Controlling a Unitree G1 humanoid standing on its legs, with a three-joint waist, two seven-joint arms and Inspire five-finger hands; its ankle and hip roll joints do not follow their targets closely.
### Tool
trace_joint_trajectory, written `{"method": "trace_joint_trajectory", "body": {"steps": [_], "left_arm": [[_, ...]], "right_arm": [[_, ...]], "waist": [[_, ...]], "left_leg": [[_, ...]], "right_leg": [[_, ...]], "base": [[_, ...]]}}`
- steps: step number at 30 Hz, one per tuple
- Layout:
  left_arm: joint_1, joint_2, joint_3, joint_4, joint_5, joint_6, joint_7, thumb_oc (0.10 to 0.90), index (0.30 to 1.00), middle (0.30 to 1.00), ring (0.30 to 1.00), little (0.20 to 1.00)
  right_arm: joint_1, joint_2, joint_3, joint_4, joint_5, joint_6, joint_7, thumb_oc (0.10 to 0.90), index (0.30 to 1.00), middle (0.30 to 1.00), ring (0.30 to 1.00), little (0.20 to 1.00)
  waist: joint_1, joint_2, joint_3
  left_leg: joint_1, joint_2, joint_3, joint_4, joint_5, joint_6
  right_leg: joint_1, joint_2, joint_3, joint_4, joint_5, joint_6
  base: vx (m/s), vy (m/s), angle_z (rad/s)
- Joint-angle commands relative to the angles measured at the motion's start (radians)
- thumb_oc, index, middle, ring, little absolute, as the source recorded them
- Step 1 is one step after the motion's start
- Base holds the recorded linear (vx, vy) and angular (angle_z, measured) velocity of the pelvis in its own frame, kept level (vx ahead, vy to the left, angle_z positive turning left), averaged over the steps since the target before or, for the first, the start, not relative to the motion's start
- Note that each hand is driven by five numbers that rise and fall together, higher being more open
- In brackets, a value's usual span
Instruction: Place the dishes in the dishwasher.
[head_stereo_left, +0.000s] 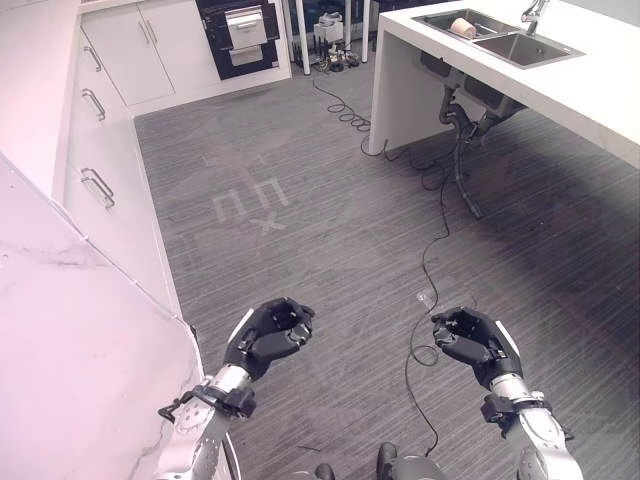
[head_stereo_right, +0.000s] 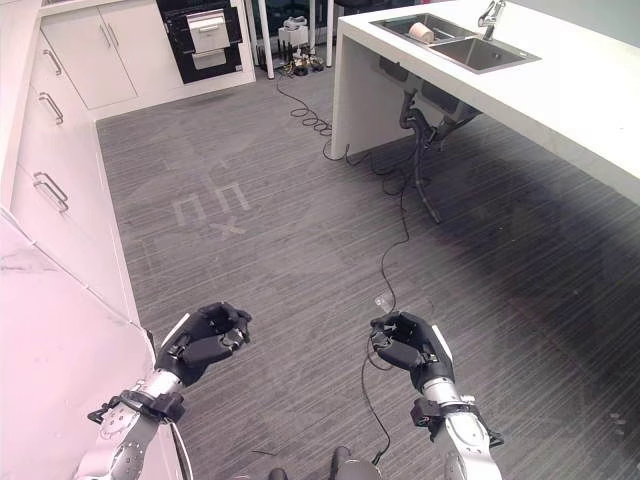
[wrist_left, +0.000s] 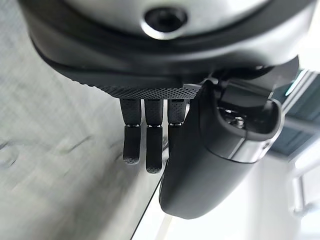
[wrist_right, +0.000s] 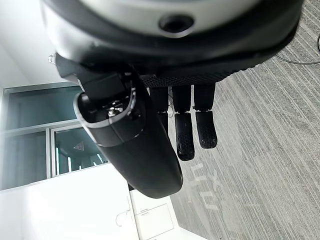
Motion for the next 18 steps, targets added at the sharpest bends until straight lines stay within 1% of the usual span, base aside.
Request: {"method": "trace_joint_trajectory", "body": {"steps": [1,2,3,4,5,6,7,8,9,11,12,13,14,16,18], "left_arm": [[-0.059,-0.004,-0.001,-0.048,0.018,-0.06,-0.046,0.8,0.9,0.9,0.9,0.9],[-0.061,-0.003,-0.003,-0.042,0.026,-0.062,-0.041,0.8,0.9,0.9,0.9,0.9],[-0.063,-0.004,-0.009,-0.025,0.049,-0.054,-0.023,0.8,0.9,0.9,0.9,0.9],[-0.069,-0.007,-0.014,0.012,0.035,-0.053,-0.026,0.8,0.9,0.9,0.9,0.9],[-0.071,-0.013,-0.013,0.052,0.019,-0.015,-0.02,0.8,0.9,0.9,0.9,0.9],[-0.071,-0.021,-0.012,0.09,0.02,0.021,-0.009,0.8,0.9,0.9,0.9,0.9],[-0.079,-0.033,-0.02,0.171,0.041,0.033,0.018,0.8,0.9,0.9,0.9,0.9],[-0.083,-0.041,-0.023,0.222,0.043,0.045,0.028,0.8,0.9,0.9,0.9,0.9],[-0.08,-0.056,-0.014,0.277,0.073,0.081,0.048,0.8,0.9,0.9,0.9,0.9],[-0.074,-0.08,-0.014,0.389,0.125,0.103,0.097,0.8,0.9,0.9,0.9,0.9],[-0.075,-0.085,-0.012,0.422,0.143,0.096,0.096,0.8,0.9,0.9,0.9,0.9],[-0.086,-0.106,0.0,0.518,0.163,0.107,0.106,0.8,0.9,0.9,0.9,0.9],[-0.096,-0.115,0.005,0.553,0.177,0.097,0.095,0.8,0.9,0.9,0.9,0.9],[-0.11,-0.129,0.002,0.613,0.203,0.073,0.1,0.8,0.9,0.9,0.9,0.9],[-0.118,-0.135,0.006,0.656,0.221,0.058,0.126,0.8,0.9,0.9,0.9,0.9]], "right_arm": [[-0.048,-0.013,0.003,-0.074,0.039,-0.102,0.0,0.8,0.9,0.9,0.9,0.9],[-0.049,-0.013,0.003,-0.07,0.038,-0.101,0.004,0.8,0.9,0.9,0.9,0.9],[-0.046,-0.013,0.005,-0.058,0.046,-0.078,0.014,0.8,0.9,0.9,0.9,0.9],[-0.043,-0.011,0.009,-0.038,0.054,-0.058,0.024,0.8,0.9,0.9,0.9,0.9],[-0.041,-0.007,0.017,0.0,0.082,-0.019,0.025,0.8,0.9,0.9,0.9,0.9],[-0.043,-0.001,0.024,0.04,0.096,-0.007,0.027,0.8,0.9,0.9,0.9,0.9],[-0.049,0.009,0.036,0.098,0.128,0.023,0.03,0.8,0.9,0.9,0.9,0.9],[-0.053,0.015,0.044,0.148,0.153,0.048,0.062,0.8,0.9,0.9,0.9,0.9],[-0.056,0.023,0.052,0.198,0.165,0.065,0.096,0.8,0.9,0.9,0.9,0.9],[-0.056,0.039,0.062,0.281,0.175,0.081,0.139,0.8,0.9,0.9,0.9,0.9],[-0.056,0.043,0.064,0.303,0.171,0.077,0.149,0.8,0.9,0.9,0.9,0.9],[-0.06,0.057,0.071,0.365,0.191,0.085,0.156,0.8,0.9,0.9,0.9,0.9],[-0.065,0.06,0.072,0.392,0.196,0.081,0.155,0.8,0.9,0.9,0.9,0.9],[-0.071,0.06,0.064,0.447,0.191,0.044,0.157,0.8,0.9,0.9,0.9,0.9],[-0.076,0.052,0.057,0.473,0.157,0.029,0.159,0.8,0.9,0.9,0.9,0.9]], "waist": [[-0.004,-0.006,-0.039],[-0.004,-0.005,-0.041],[-0.005,-0.006,-0.039],[-0.008,-0.006,-0.04],[-0.008,-0.005,-0.04],[-0.008,-0.005,-0.041],[-0.007,-0.004,-0.042],[-0.006,-0.003,-0.041],[-0.004,-0.002,-0.042],[0.0,-0.002,-0.04],[0.0,-0.003,-0.039],[0.001,-0.003,-0.038],[0.0,-0.004,-0.037],[-0.007,-0.001,-0.031],[-0.018,0.004,-0.022]], "left_leg": [[-0.025,0.069,0.048,0.054,-0.073,-0.074],[-0.031,0.07,0.048,0.054,-0.068,-0.074],[-0.024,0.071,0.049,0.054,-0.073,-0.075],[-0.025,0.072,0.048,0.054,-0.072,-0.076],[-0.026,0.073,0.047,0.054,-0.071,-0.077],[-0.026,0.074,0.047,0.054,-0.071,-0.08],[-0.024,0.076,0.049,0.054,-0.071,-0.084],[-0.023,0.078,0.05,0.054,-0.071,-0.086],[-0.022,0.08,0.052,0.054,-0.069,-0.088],[-0.021,0.085,0.053,0.054,-0.069,-0.092],[-0.021,0.086,0.053,0.054,-0.068,-0.093],[-0.019,0.089,0.054,0.054,-0.068,-0.095],[-0.018,0.091,0.056,0.054,-0.068,-0.097],[-0.013,0.098,0.058,0.054,-0.066,-0.099],[-0.01,0.107,0.061,0.054,-0.062,-0.107]], "right_leg": [[0.082,-0.034,0.023,0.024,-0.133,0.102],[0.076,-0.033,0.023,0.024,-0.129,0.1],[0.083,-0.032,0.023,0.024,-0.134,0.102],[0.083,-0.031,0.024,0.024,-0.136,0.101],[0.083,-0.029,0.024,0.024,-0.138,0.1],[0.084,-0.027,0.024,0.024,-0.14,0.099],[0.085,-0.025,0.022,0.024,-0.141,0.098],[0.086,-0.025,0.019,0.024,-0.142,0.097],[0.088,-0.024,0.017,0.024,-0.144,0.095],[0.092,-0.023,0.011,0.024,-0.148,0.093],[0.093,-0.022,0.01,0.024,-0.148,0.092],[0.096,-0.019,0.008,0.024,-0.152,0.088],[0.098,-0.016,0.007,0.024,-0.154,0.086],[0.101,-0.009,0.01,0.024,-0.157,0.08],[0.102,0.001,0.016,0.024,-0.162,0.074]], "base": [[0.0,0.0,0.0],[0.0,0.0,0.0],[0.0,0.0,0.0],[0.0,0.0,0.0],[0.0,0.0,0.0],[-0.01,-0.03,0.01],[0.0,-0.033,0.01],[0.0,-0.042,0.0],[0.0,-0.045,0.0],[0.0,-0.055,-0.01],[0.02,-0.08,0.0],[0.02,-0.082,0.01],[0.03,-0.09,0.01],[0.02,-0.077,0.01],[0.01,-0.088,0.04]]}}
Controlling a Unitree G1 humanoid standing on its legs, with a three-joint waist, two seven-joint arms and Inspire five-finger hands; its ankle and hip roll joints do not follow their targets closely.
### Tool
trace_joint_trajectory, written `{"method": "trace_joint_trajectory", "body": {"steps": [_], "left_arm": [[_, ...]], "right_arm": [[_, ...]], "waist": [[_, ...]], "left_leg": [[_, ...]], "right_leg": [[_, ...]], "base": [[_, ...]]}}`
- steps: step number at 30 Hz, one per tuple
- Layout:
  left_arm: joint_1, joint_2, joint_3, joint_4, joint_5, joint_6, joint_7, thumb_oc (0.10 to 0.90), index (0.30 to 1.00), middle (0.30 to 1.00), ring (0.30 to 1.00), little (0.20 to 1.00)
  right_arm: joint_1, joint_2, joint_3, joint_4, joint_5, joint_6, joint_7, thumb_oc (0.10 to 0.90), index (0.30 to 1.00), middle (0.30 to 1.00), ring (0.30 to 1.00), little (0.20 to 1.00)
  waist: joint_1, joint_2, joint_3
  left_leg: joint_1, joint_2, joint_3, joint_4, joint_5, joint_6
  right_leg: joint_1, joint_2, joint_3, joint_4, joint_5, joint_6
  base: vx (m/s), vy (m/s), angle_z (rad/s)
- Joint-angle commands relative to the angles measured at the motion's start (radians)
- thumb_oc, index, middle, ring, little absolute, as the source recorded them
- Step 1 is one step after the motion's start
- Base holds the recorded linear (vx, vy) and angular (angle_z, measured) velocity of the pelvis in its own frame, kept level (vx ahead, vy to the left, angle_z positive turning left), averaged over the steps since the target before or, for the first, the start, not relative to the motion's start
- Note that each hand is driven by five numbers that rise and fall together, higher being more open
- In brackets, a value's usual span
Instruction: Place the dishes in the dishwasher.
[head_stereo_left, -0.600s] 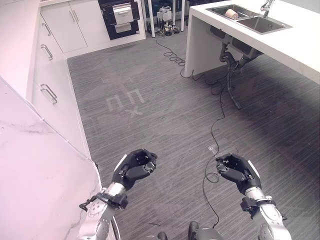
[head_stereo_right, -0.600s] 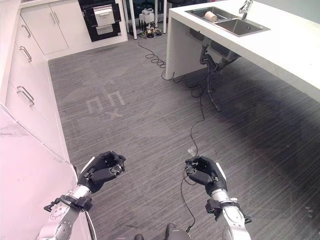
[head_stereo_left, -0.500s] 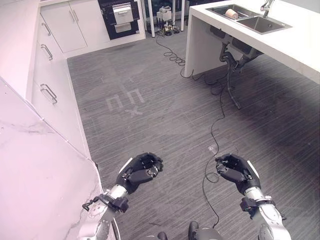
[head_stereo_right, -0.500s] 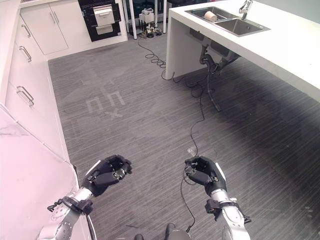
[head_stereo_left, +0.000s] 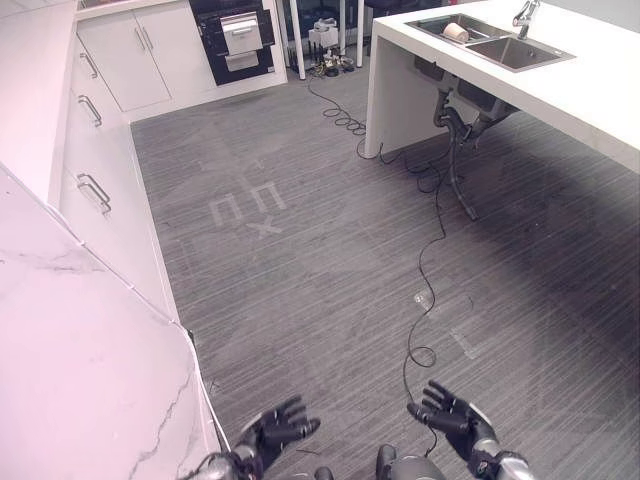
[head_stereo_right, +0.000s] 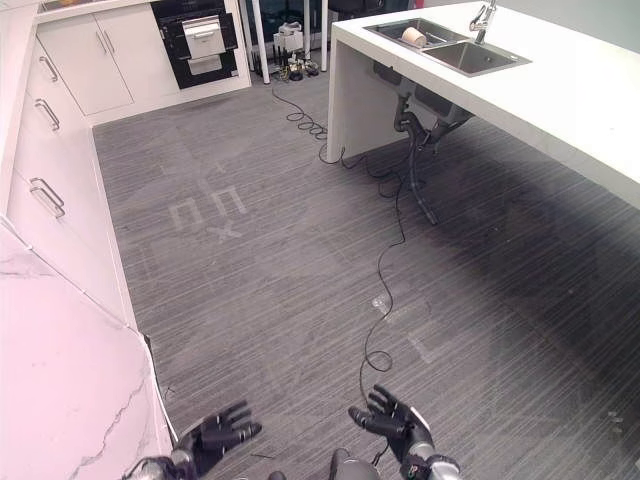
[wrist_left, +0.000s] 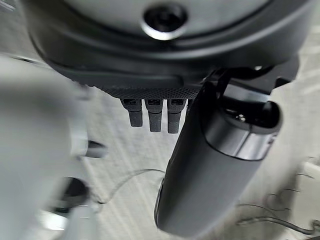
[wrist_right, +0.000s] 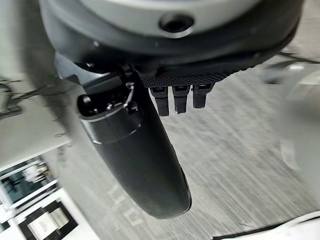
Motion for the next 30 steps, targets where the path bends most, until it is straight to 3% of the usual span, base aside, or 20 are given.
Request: {"method": "trace_joint_trajectory", "body": {"steps": [1,8,9,10,11,12,15,18,19,20,21,24,26,27,28,30], "left_arm": [[-0.08,0.011,0.008,-0.06,0.019,-0.096,0.001,0.8,0.9,0.9,0.9,0.9],[-0.12,-0.004,0.014,-0.011,0.067,-0.14,0.069,0.8,0.9,0.9,0.9,0.9],[-0.129,-0.01,0.024,-0.018,0.061,-0.165,0.079,0.8,0.9,0.9,0.9,0.9],[-0.131,-0.011,0.025,-0.019,0.06,-0.169,0.083,0.8,0.9,0.9,0.9,0.9],[-0.142,-0.007,0.027,-0.021,0.056,-0.175,0.088,0.8,0.9,0.9,0.9,0.9],[-0.155,-0.002,0.028,-0.02,0.059,-0.169,0.084,0.8,0.9,0.9,0.9,0.9],[-0.147,-0.004,0.032,-0.008,0.089,-0.191,0.078,0.8,0.9,0.9,0.9,0.9],[-0.124,-0.003,0.03,-0.007,0.094,-0.205,0.082,0.8,0.9,0.9,0.9,0.9],[-0.114,-0.003,0.027,-0.005,0.104,-0.205,0.085,0.8,0.9,0.9,0.9,0.9],[-0.112,-0.004,0.026,-0.006,0.105,-0.205,0.086,0.8,0.9,0.9,0.9,0.9],[-0.091,-0.01,0.029,0.007,0.132,-0.215,0.089,0.8,0.9,0.9,0.9,0.9],[-0.07,-0.01,0.044,0.019,0.14,-0.208,0.096,0.8,0.9,0.9,0.9,0.9],[-0.062,-0.01,0.055,0.033,0.143,-0.197,0.104,0.8,0.9,0.9,0.9,0.9],[-0.056,-0.008,0.074,0.061,0.164,-0.198,0.099,0.8,0.9,0.9,0.9,0.9],[-0.054,-0.005,0.079,0.073,0.178,-0.197,0.098,0.8,0.9,0.9,0.9,0.9],[-0.056,0.002,0.077,0.089,0.201,-0.208,0.092,0.8,0.9,0.9,0.9,0.9]], "right_arm": [[-0.066,-0.028,-0.037,-0.065,0.015,-0.113,0.036,0.8,0.9,0.9,0.9,0.9],[-0.089,-0.06,-0.028,-0.016,-0.063,-0.193,0.006,0.8,0.9,0.9,0.9,0.9],[-0.099,-0.073,-0.032,-0.021,-0.078,-0.212,0.008,0.8,0.9,0.9,0.9,0.9],[-0.101,-0.075,-0.032,-0.022,-0.082,-0.215,0.008,0.8,0.9,0.9,0.9,0.9],[-0.112,-0.085,-0.031,-0.019,-0.076,-0.219,0.01,0.8,0.9,0.9,0.9,0.9],[-0.129,-0.095,-0.029,0.003,-0.052,-0.228,0.018,0.8,0.9,0.9,0.9,0.9],[-0.149,-0.096,-0.047,0.055,0.004,-0.202,0.08,0.8,0.9,0.9,0.9,0.9],[-0.149,-0.091,-0.055,0.074,-0.014,-0.162,0.09,0.8,0.9,0.9,0.9,0.9],[-0.144,-0.09,-0.052,0.081,-0.022,-0.147,0.083,0.8,0.9,0.9,0.9,0.9],[-0.143,-0.09,-0.052,0.08,-0.023,-0.146,0.083,0.8,0.9,0.9,0.9,0.9],[-0.136,-0.089,-0.052,0.119,-0.023,-0.156,0.088,0.8,0.9,0.9,0.9,0.9],[-0.127,-0.088,-0.047,0.135,-0.027,-0.163,0.117,0.8,0.9,0.9,0.9,0.9],[-0.13,-0.082,-0.045,0.141,-0.031,-0.154,0.112,0.8,0.9,0.9,0.9,0.9],[-0.132,-0.068,-0.048,0.152,-0.026,-0.146,0.11,0.8,0.9,0.9,0.9,0.9],[-0.13,-0.059,-0.052,0.153,-0.033,-0.146,0.105,0.8,0.9,0.9,0.9,0.9],[-0.13,-0.049,-0.054,0.156,-0.077,-0.164,0.103,0.8,0.9,0.9,0.9,0.9]], "waist": [[-0.008,0.008,-0.022],[-0.016,0.006,0.002],[-0.009,-0.015,0.016],[-0.007,-0.018,0.019],[0.004,-0.048,0.034],[0.019,-0.055,0.064],[0.046,-0.035,0.094],[0.067,-0.006,0.099],[0.077,0.012,0.099],[0.076,0.012,0.097],[0.1,0.041,0.092],[0.113,0.048,0.081],[0.12,0.044,0.069],[0.128,0.033,0.05],[0.125,0.011,0.04],[0.117,0.003,0.032]], "left_leg": [[-0.024,0.103,0.064,0.049,-0.059,-0.096],[-0.007,0.126,0.079,0.049,-0.02,-0.119],[0.022,0.092,0.09,0.049,-0.011,-0.097],[0.023,0.088,0.092,0.049,-0.012,-0.093],[0.035,0.062,0.106,0.058,0.041,-0.088],[-0.066,0.077,0.08,0.22,0.073,-0.096],[-0.156,0.067,0.057,0.24,0.136,-0.108],[-0.177,0.069,0.09,0.05,0.225,-0.122],[-0.231,0.089,0.074,0.049,0.216,-0.14],[-0.232,0.088,0.072,0.049,0.214,-0.141],[-0.323,0.138,0.056,0.049,0.232,-0.161],[-0.35,0.18,0.087,0.049,0.235,-0.151],[-0.342,0.173,0.094,0.049,0.223,-0.141],[-0.32,0.155,0.105,0.049,0.194,-0.12],[-0.293,0.115,0.105,0.049,0.156,-0.11],[-0.259,0.079,0.112,0.049,0.12,-0.076]], "right_leg": [[0.08,-0.003,0.019,0.032,-0.161,0.075],[0.082,0.006,0.01,0.032,-0.176,0.047],[0.082,-0.015,0.026,0.032,-0.166,0.037],[0.083,-0.018,0.029,0.032,-0.165,0.036],[0.089,-0.038,0.049,0.032,-0.16,0.026],[0.104,-0.024,0.07,0.032,-0.157,0.007],[0.144,0.016,0.107,0.032,-0.175,0.002],[0.19,0.047,0.106,0.032,-0.202,0.007],[0.225,0.063,0.105,0.032,-0.231,0.011],[0.225,0.063,0.103,0.032,-0.233,0.011],[0.274,0.087,0.106,0.032,-0.264,0.01],[0.324,0.081,0.104,0.032,-0.297,0.017],[0.346,0.077,0.112,0.032,-0.302,0.028],[0.386,0.07,0.104,0.032,-0.301,0.043],[0.423,0.048,0.092,0.032,-0.274,0.062],[0.472,0.034,0.07,0.032,-0.13,0.102]], "base": [[0.01,-0.073,0.04],[0.04,-0.108,-0.01],[0.08,-0.109,-0.04],[0.1,-0.165,-0.08],[0.08,-0.201,-0.14],[0.09,-0.212,-0.13],[0.24,-0.035,0.07],[0.47,0.126,-0.3],[0.32,0.091,-0.13],[0.64,0.204,-0.15],[0.6,0.209,-0.1],[0.49,0.211,-0.17],[0.37,0.169,-0.17],[0.5,0.18,-0.51],[0.59,0.234,-0.55],[0.4,0.227,-0.19]]}}
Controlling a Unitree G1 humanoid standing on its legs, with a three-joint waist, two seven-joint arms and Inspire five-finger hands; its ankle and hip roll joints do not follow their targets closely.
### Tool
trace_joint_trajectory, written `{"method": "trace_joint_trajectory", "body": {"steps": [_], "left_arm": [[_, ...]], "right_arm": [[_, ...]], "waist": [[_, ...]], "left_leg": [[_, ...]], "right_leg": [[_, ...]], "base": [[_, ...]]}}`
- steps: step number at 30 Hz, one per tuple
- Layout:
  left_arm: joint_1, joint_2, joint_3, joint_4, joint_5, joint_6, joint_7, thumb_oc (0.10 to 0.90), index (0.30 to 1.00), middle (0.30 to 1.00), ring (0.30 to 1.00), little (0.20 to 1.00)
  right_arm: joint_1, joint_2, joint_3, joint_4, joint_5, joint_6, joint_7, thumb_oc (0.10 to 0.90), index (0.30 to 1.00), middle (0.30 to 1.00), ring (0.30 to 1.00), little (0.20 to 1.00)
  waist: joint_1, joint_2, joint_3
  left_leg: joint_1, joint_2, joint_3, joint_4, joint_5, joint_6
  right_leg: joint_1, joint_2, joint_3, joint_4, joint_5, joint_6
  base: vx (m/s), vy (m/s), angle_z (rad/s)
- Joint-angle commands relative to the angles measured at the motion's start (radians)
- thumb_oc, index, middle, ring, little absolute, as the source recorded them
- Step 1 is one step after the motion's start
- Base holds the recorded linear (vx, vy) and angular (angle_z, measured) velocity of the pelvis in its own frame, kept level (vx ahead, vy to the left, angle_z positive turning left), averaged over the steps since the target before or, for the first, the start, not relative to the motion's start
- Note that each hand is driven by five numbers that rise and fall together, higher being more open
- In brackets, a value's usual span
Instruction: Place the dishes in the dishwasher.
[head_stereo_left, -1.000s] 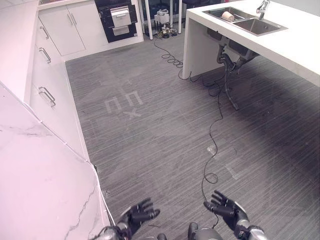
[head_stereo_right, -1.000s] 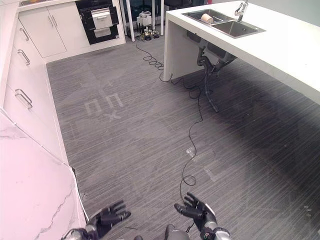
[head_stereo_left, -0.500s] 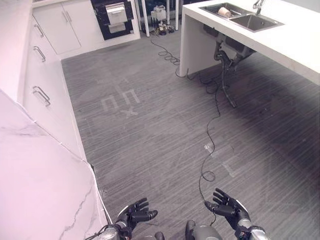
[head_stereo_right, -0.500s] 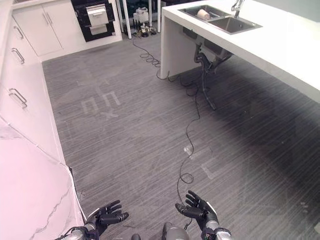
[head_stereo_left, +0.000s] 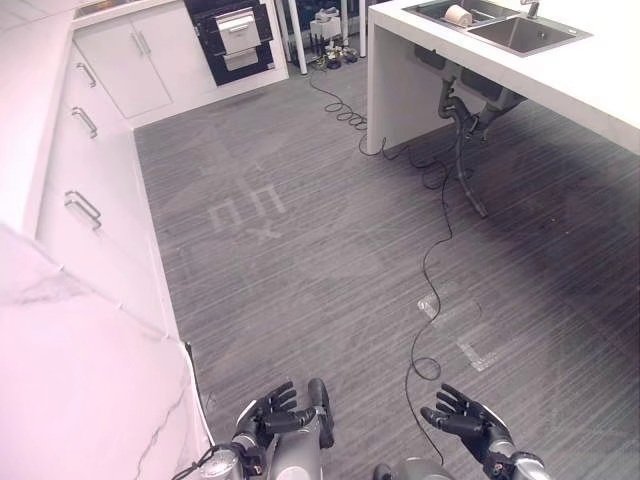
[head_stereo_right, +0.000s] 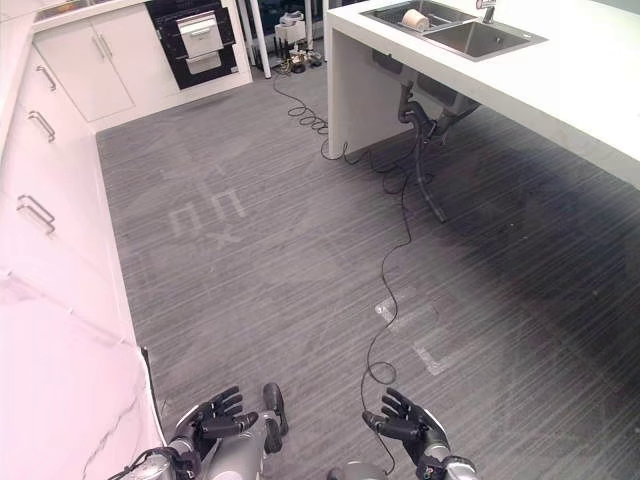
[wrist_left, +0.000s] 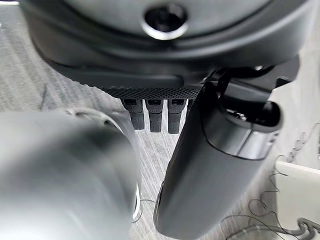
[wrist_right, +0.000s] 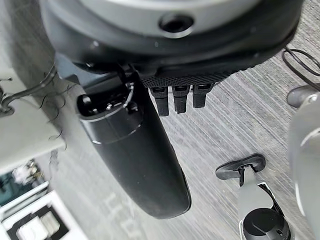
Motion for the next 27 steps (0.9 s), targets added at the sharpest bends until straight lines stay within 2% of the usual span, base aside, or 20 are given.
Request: {"method": "trace_joint_trajectory", "body": {"steps": [1,3,4,5,7,10,12,13,16,20,21,22,23,24,25,26,27], "left_arm": [[0.015,0.051,-0.051,-0.027,0.05,-0.032,-0.01,0.8,0.9,0.9,0.9,0.9],[0.002,0.073,-0.072,-0.03,0.048,-0.026,-0.023,0.8,0.9,0.9,0.9,0.9],[0.001,0.076,-0.075,-0.031,0.053,-0.025,-0.023,0.8,0.9,0.9,0.9,0.9],[-0.014,0.093,-0.096,-0.038,0.056,-0.012,0.001,0.8,0.9,0.9,0.9,0.9],[-0.021,0.092,-0.106,-0.034,0.034,-0.02,0.01,0.8,0.9,0.9,0.9,0.9],[-0.018,0.093,-0.105,-0.077,0.028,-0.006,0.007,0.8,0.9,0.9,0.9,0.9],[-0.019,0.101,-0.103,-0.094,0.04,0.008,-0.009,0.8,0.9,0.9,0.9,0.9],[-0.026,0.102,-0.106,-0.097,0.044,0.023,-0.02,0.8,0.9,0.9,0.9,0.9],[-0.033,0.088,-0.12,-0.081,0.024,0.016,-0.014,0.8,0.9,0.9,0.9,0.9],[-0.01,0.07,-0.11,-0.086,-0.026,0.011,-0.015,0.8,0.9,0.9,0.9,0.9],[0.005,0.06,-0.1,-0.096,-0.053,0.016,-0.021,0.8,0.9,0.9,0.9,0.9],[0.013,0.054,-0.094,-0.103,-0.053,0.024,-0.023,0.8,0.9,0.9,0.9,0.9],[0.022,0.045,-0.085,-0.109,-0.038,0.031,-0.026,0.8,0.9,0.9,0.9,0.9],[0.033,0.032,-0.078,-0.106,-0.019,0.026,-0.03,0.8,0.9,0.9,0.9,0.9],[0.038,0.028,-0.074,-0.105,-0.014,0.027,-0.03,0.8,0.9,0.9,0.9,0.9],[0.045,0.031,-0.065,-0.104,-0.005,0.046,-0.034,0.8,0.9,0.9,0.9,0.9],[0.046,0.033,-0.059,-0.096,0.003,0.063,-0.041,0.8,0.9,0.9,0.9,0.9]], "right_arm": [[-0.032,0.01,-0.02,-0.082,-0.037,-0.098,0.014,0.8,0.9,0.9,0.9,0.9],[-0.031,0.013,-0.017,-0.109,0.002,-0.099,0.001,0.8,0.9,0.9,0.9,0.9],[-0.031,0.013,-0.017,-0.114,0.01,-0.101,-0.002,0.8,0.9,0.9,0.9,0.9],[-0.037,0.008,-0.01,-0.117,0.064,-0.116,0.007,0.8,0.9,0.9,0.9,0.9],[-0.047,0.005,-0.006,-0.106,0.07,-0.136,0.023,0.8,0.9,0.9,0.9,0.9],[-0.044,-0.003,-0.005,-0.16,0.061,-0.124,0.014,0.8,0.9,0.9,0.9,0.9],[-0.033,-0.009,-0.013,-0.189,0.074,-0.109,0.008,0.8,0.9,0.9,0.9,0.9],[-0.021,-0.02,-0.025,-0.193,0.075,-0.108,0.024,0.8,0.9,0.9,0.9,0.9],[-0.014,-0.024,-0.05,-0.171,0.052,-0.128,0.053,0.8,0.9,0.9,0.9,0.9],[-0.011,-0.028,-0.035,-0.187,0.062,-0.114,0.022,0.8,0.9,0.9,0.9,0.9],[-0.015,-0.034,-0.03,-0.188,0.054,-0.117,0.017,0.8,0.9,0.9,0.9,0.9],[-0.018,-0.041,-0.026,-0.191,0.048,-0.116,0.014,0.8,0.9,0.9,0.9,0.9],[-0.02,-0.049,-0.022,-0.198,0.046,-0.115,0.014,0.8,0.9,0.9,0.9,0.9],[-0.021,-0.061,-0.023,-0.203,0.045,-0.114,0.018,0.8,0.9,0.9,0.9,0.9],[-0.021,-0.066,-0.024,-0.203,0.041,-0.111,0.022,0.8,0.9,0.9,0.9,0.9],[-0.024,-0.077,-0.027,-0.197,0.028,-0.099,0.03,0.8,0.9,0.9,0.9,0.9],[-0.03,-0.08,-0.026,-0.194,0.019,-0.087,0.026,0.8,0.9,0.9,0.9,0.9]], "waist": [[0.004,-0.022,-0.071],[-0.007,-0.023,-0.073],[-0.008,-0.024,-0.074],[-0.025,-0.005,-0.072],[-0.045,0.011,-0.068],[-0.095,0.033,-0.046],[-0.121,0.029,-0.034],[-0.143,0.021,-0.029],[-0.159,0.022,-0.017],[-0.167,0.009,-0.035],[-0.161,0.002,-0.041],[-0.151,-0.009,-0.047],[-0.14,-0.018,-0.048],[-0.127,-0.027,-0.048],[-0.122,-0.033,-0.047],[-0.108,-0.051,-0.04],[-0.096,-0.061,-0.029]], "left_leg": [[0.026,-0.068,-0.006,0.036,-0.113,0.05],[0.048,-0.102,-0.031,0.036,-0.144,0.081],[0.049,-0.106,-0.033,0.036,-0.147,0.084],[0.083,-0.123,-0.071,0.036,-0.178,0.105],[0.121,-0.129,-0.082,0.036,-0.2,0.116],[0.202,-0.146,-0.123,0.036,-0.245,0.118],[0.241,-0.159,-0.148,0.036,-0.275,0.118],[0.274,-0.164,-0.17,0.036,-0.314,0.11],[0.338,-0.153,-0.172,0.036,-0.379,0.093],[0.429,-0.159,-0.171,0.036,-0.386,0.068],[0.472,-0.154,-0.152,0.036,-0.323,0.043],[0.51,-0.156,-0.141,0.036,-0.221,0.014],[0.488,-0.146,-0.14,0.119,-0.13,-0.023],[0.417,-0.138,-0.159,0.283,-0.056,-0.054],[0.379,-0.127,-0.156,0.359,-0.034,-0.064],[0.27,-0.074,-0.125,0.548,0.007,-0.077],[0.163,-0.016,-0.108,0.672,0.016,-0.074]], "right_leg": [[0.159,-0.112,-0.098,0.141,0.287,0.194],[0.096,-0.074,-0.061,0.311,0.398,0.243],[0.087,-0.07,-0.056,0.327,0.408,0.249],[-0.028,-0.075,-0.054,0.506,0.466,0.25],[-0.118,-0.09,-0.084,0.518,0.435,0.224],[-0.284,-0.094,-0.15,0.385,0.352,0.179],[-0.332,-0.123,-0.177,0.25,0.366,0.171],[-0.389,-0.165,-0.19,0.101,0.412,0.172],[-0.435,-0.217,-0.207,-0.003,0.441,0.182],[-0.377,-0.185,-0.177,-0.009,0.355,0.14],[-0.344,-0.171,-0.164,-0.009,0.31,0.113],[-0.32,-0.167,-0.155,-0.009,0.281,0.097],[-0.291,-0.161,-0.148,-0.009,0.252,0.078],[-0.264,-0.156,-0.138,-0.009,0.227,0.061],[-0.252,-0.156,-0.138,-0.009,0.217,0.053],[-0.211,-0.158,-0.148,-0.009,0.188,0.026],[-0.172,-0.152,-0.162,-0.009,0.165,0.003]], "base": [[0.24,0.2,0.06],[0.17,0.12,0.05],[0.24,0.122,0.27],[0.22,0.118,0.44],[0.29,0.093,0.29],[0.27,-0.049,0.01],[0.38,-0.191,0.07],[0.39,-0.209,0.2],[0.42,-0.233,0.28],[0.46,-0.274,-0.03],[0.47,-0.272,-0.11],[0.47,-0.308,-0.12],[0.39,-0.299,-0.15],[0.34,-0.278,-0.12],[0.34,-0.324,0.06],[0.28,-0.321,-0.03],[0.33,-0.312,-0.14]]}}
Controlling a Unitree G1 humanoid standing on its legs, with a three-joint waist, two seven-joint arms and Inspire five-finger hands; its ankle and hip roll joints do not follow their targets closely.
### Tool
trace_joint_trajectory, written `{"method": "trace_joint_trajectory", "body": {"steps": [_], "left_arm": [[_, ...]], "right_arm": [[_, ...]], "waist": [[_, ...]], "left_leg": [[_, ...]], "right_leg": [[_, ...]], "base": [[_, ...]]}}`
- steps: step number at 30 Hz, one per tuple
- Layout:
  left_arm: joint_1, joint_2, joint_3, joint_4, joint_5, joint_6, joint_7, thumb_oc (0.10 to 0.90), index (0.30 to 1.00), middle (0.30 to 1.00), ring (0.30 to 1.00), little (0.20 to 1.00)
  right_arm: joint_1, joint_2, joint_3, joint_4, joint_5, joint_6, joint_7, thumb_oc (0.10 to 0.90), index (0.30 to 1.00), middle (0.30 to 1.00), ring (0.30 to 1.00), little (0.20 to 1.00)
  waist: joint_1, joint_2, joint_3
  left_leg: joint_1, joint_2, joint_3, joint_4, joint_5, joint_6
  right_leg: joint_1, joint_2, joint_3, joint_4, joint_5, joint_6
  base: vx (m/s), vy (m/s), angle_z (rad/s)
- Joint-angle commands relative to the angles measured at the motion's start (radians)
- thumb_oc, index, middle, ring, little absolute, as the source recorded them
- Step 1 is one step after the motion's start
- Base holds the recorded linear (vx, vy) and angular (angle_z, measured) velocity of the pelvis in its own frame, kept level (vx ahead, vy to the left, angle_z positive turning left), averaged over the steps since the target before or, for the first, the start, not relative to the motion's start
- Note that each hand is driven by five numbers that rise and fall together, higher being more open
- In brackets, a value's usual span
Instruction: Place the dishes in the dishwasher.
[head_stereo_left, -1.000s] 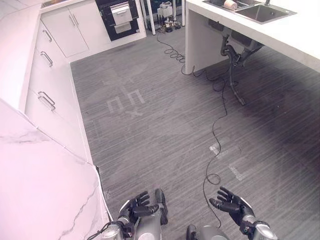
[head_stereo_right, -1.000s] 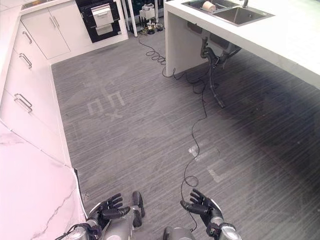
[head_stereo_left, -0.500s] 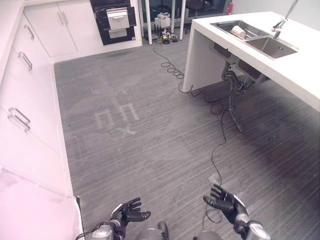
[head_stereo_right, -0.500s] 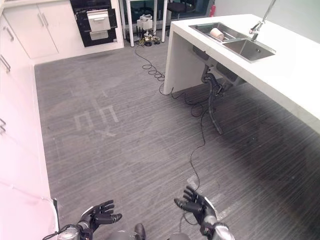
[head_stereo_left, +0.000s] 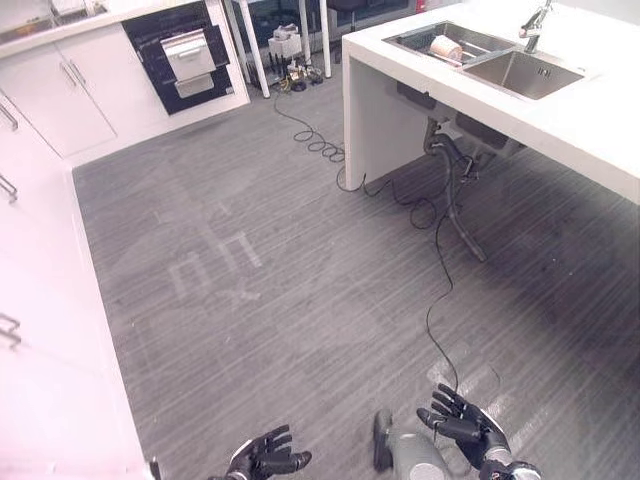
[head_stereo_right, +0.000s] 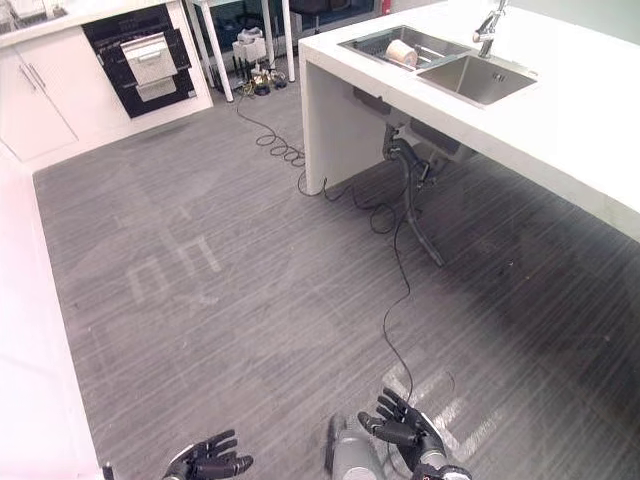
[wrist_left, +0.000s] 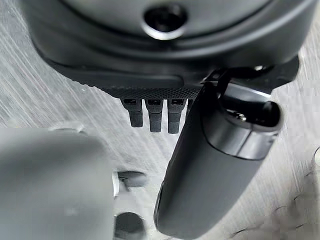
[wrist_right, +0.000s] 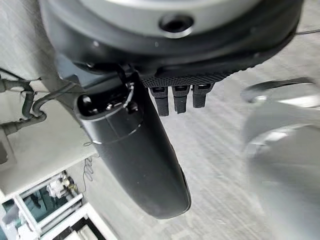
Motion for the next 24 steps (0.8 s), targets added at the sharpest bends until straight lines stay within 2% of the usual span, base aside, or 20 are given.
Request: {"method": "trace_joint_trajectory", "body": {"steps": [1,2,3,5,6,7,8,11,13,14,15,16,17,18,19,20,21,22,23,24], "left_arm": [[-0.034,0.041,-0.013,-0.052,0.024,0.007,-0.021,0.8,0.9,0.9,0.9,0.9],[-0.036,0.038,-0.013,-0.035,0.021,0.002,-0.018,0.8,0.9,0.9,0.9,0.9],[-0.036,0.033,-0.014,-0.003,0.002,-0.009,-0.01,0.8,0.9,0.9,0.9,0.9],[-0.033,0.022,-0.005,0.043,-0.035,-0.028,-0.013,0.8,0.9,0.9,0.9,0.9],[-0.035,0.014,-0.01,0.066,-0.049,-0.043,-0.014,0.8,0.9,0.9,0.9,0.9],[-0.035,0.013,-0.011,0.067,-0.051,-0.044,-0.012,0.8,0.9,0.9,0.9,0.9],[-0.034,0.005,-0.013,0.069,-0.048,-0.045,-0.009,0.8,0.9,0.9,0.9,0.9],[-0.026,-0.001,-0.014,0.069,-0.042,-0.058,-0.007,0.8,0.9,0.9,0.9,0.9],[-0.024,-0.005,-0.012,0.067,-0.041,-0.06,-0.001,0.8,0.9,0.9,0.9,0.9],[-0.025,0.0,-0.005,0.069,-0.045,-0.053,0.0,0.8,0.9,0.9,0.9,0.9],[-0.024,0.003,0.007,0.07,-0.041,-0.044,0.002,0.8,0.9,0.9,0.9,0.9],[-0.025,0.003,0.014,0.073,-0.033,-0.038,0.005,0.8,0.9,0.9,0.9,0.9],[-0.027,0.006,0.024,0.087,-0.016,-0.038,0.009,0.8,0.9,0.9,0.9,0.9],[-0.027,0.006,0.028,0.091,-0.011,-0.038,0.009,0.8,0.9,0.9,0.9,0.9],[-0.031,0.011,0.025,0.099,-0.01,-0.042,0.008,0.8,0.9,0.9,0.9,0.9],[-0.045,0.028,0.023,0.114,-0.008,-0.042,-0.001,0.8,0.9,0.9,0.9,0.9],[-0.057,0.039,0.016,0.12,-0.001,-0.037,-0.006,0.8,0.9,0.9,0.9,0.9],[-0.059,0.04,0.014,0.121,0.004,-0.037,-0.006,0.8,0.9,0.9,0.9,0.9],[-0.071,0.055,0.003,0.125,0.018,-0.028,-0.002,0.8,0.9,0.9,0.9,0.9],[-0.08,0.061,-0.004,0.128,0.027,-0.016,0.01,0.8,0.9,0.9,0.9,0.9]], "right_arm": [[-0.075,-0.074,-0.002,-0.07,-0.009,-0.038,0.026,0.8,0.9,0.9,0.9,0.9],[-0.08,-0.073,0.003,-0.06,-0.007,-0.034,0.027,0.8,0.9,0.9,0.9,0.9],[-0.092,-0.068,0.013,-0.038,-0.005,-0.03,0.03,0.8,0.9,0.9,0.9,0.9],[-0.111,-0.045,0.018,0.022,-0.008,-0.034,0.042,0.8,0.9,0.9,0.9,0.9],[-0.111,-0.037,0.019,0.051,-0.009,-0.027,0.038,0.8,0.9,0.9,0.9,0.9],[-0.11,-0.036,0.02,0.053,-0.009,-0.025,0.037,0.8,0.9,0.9,0.9,0.9],[-0.107,-0.029,0.028,0.069,-0.014,-0.015,0.029,0.8,0.9,0.9,0.9,0.9],[-0.104,-0.023,0.03,0.109,-0.027,-0.011,0.035,0.8,0.9,0.9,0.9,0.9],[-0.097,-0.019,0.025,0.133,-0.048,-0.008,0.039,0.8,0.9,0.9,0.9,0.9],[-0.087,-0.016,0.025,0.151,-0.062,0.001,0.033,0.8,0.9,0.9,0.9,0.9],[-0.088,-0.011,0.025,0.156,-0.074,0.01,0.024,0.8,0.9,0.9,0.9,0.9],[-0.087,-0.007,0.022,0.16,-0.082,0.017,0.018,0.8,0.9,0.9,0.9,0.9],[-0.089,0.003,0.017,0.177,-0.092,0.026,0.004,0.8,0.9,0.9,0.9,0.9],[-0.09,0.006,0.015,0.181,-0.094,0.03,-0.001,0.8,0.9,0.9,0.9,0.9],[-0.089,0.008,0.01,0.189,-0.092,0.031,-0.006,0.8,0.9,0.9,0.9,0.9],[-0.088,0.016,0.0,0.204,-0.115,0.049,-0.029,0.8,0.9,0.9,0.9,0.9],[-0.082,0.022,-0.004,0.21,-0.126,0.057,-0.046,0.8,0.9,0.9,0.9,0.9],[-0.081,0.024,-0.005,0.211,-0.124,0.056,-0.05,0.8,0.9,0.9,0.9,0.9],[-0.067,0.028,-0.011,0.214,-0.117,0.053,-0.058,0.8,0.9,0.9,0.9,0.9],[-0.064,0.025,-0.009,0.219,-0.109,0.051,-0.062,0.8,0.9,0.9,0.9,0.9]], "waist": [[0.018,-0.027,0.001],[0.026,-0.027,0.006],[0.04,-0.029,0.013],[0.054,-0.026,0.005],[0.065,-0.011,-0.001],[0.067,-0.006,-0.001],[0.083,0.015,-0.009],[0.111,0.031,-0.015],[0.124,0.033,-0.019],[0.119,0.021,-0.028],[0.125,0.024,-0.032],[0.129,0.022,-0.037],[0.139,0.01,-0.042],[0.142,0.007,-0.043],[0.141,0.003,-0.043],[0.13,-0.003,-0.049],[0.12,-0.001,-0.048],[0.118,-0.001,-0.048],[0.101,0.014,-0.047],[0.087,0.031,-0.045]], "left_leg": [[-0.12,0.127,0.027,0.082,0.108,0.02],[-0.138,0.116,0.037,0.046,0.095,0.031],[-0.136,0.089,0.052,-0.046,0.076,0.047],[-0.084,0.087,0.1,-0.375,0.07,0.063],[-0.102,0.075,0.072,-0.541,0.052,0.063],[-0.116,0.077,0.06,-0.541,0.043,0.061],[-0.189,0.087,0.014,-0.541,0.023,0.047],[-0.28,0.126,-0.023,-0.541,0.056,0.026],[-0.328,0.155,0.002,-0.541,0.062,0.023],[-0.309,0.169,0.073,-0.541,0.045,0.03],[-0.298,0.174,0.081,-0.541,0.058,0.044],[-0.29,0.163,0.077,-0.541,0.056,0.049],[-0.268,0.119,0.068,-0.541,0.041,0.071],[-0.265,0.107,0.063,-0.541,0.037,0.075],[-0.251,0.096,0.076,-0.541,0.025,0.089],[-0.206,0.052,0.081,-0.541,-0.018,0.136],[-0.179,0.018,0.074,-0.541,-0.043,0.167],[-0.176,0.013,0.073,-0.541,-0.046,0.171],[-0.144,0.0,0.061,-0.541,-0.072,0.194],[-0.119,0.0,0.043,-0.541,-0.089,0.201]], "right_leg": [[0.131,0.001,-0.016,-0.027,-0.109,0.078],[0.145,0.007,-0.008,-0.027,-0.117,0.077],[0.164,0.016,0.017,-0.027,-0.13,0.084],[0.182,0.035,0.04,-0.027,-0.156,0.107],[0.195,0.059,0.055,-0.027,-0.172,0.124],[0.198,0.066,0.057,-0.027,-0.175,0.126],[0.207,0.096,0.073,-0.027,-0.187,0.132],[0.241,0.119,0.092,-0.027,-0.219,0.138],[0.273,0.115,0.088,-0.027,-0.244,0.148],[0.315,0.089,0.064,-0.027,-0.286,0.162],[0.323,0.089,0.063,-0.027,-0.283,0.166],[0.331,0.083,0.067,-0.027,-0.282,0.17],[0.36,0.065,0.07,-0.027,-0.265,0.179],[0.366,0.061,0.071,-0.027,-0.258,0.181],[0.382,0.052,0.06,-0.027,-0.236,0.185],[0.444,0.034,0.035,-0.021,-0.045,0.232],[0.404,0.022,0.044,0.129,0.05,0.273],[0.396,0.021,0.046,0.143,0.058,0.277],[0.321,0.036,0.072,0.374,0.186,0.327],[0.241,0.03,0.077,0.495,0.225,0.325]], "base": [[0.27,-0.167,-0.25],[0.36,-0.046,-0.22],[0.43,0.034,-0.25],[0.55,0.111,-0.73],[0.47,0.125,-0.95],[0.53,0.141,-0.61],[0.37,0.09,-0.23],[0.39,0.077,-0.26],[0.49,0.125,-0.48],[0.65,0.217,-0.43],[0.61,0.222,-0.29],[0.45,0.211,-0.35],[0.41,0.177,-0.42],[0.38,0.167,-0.43],[0.49,0.247,-0.43],[0.6,0.354,-0.24],[0.56,0.34,-0.04],[0.37,0.291,0.46],[0.31,0.241,0.6],[0.36,0.296,0.61]]}}
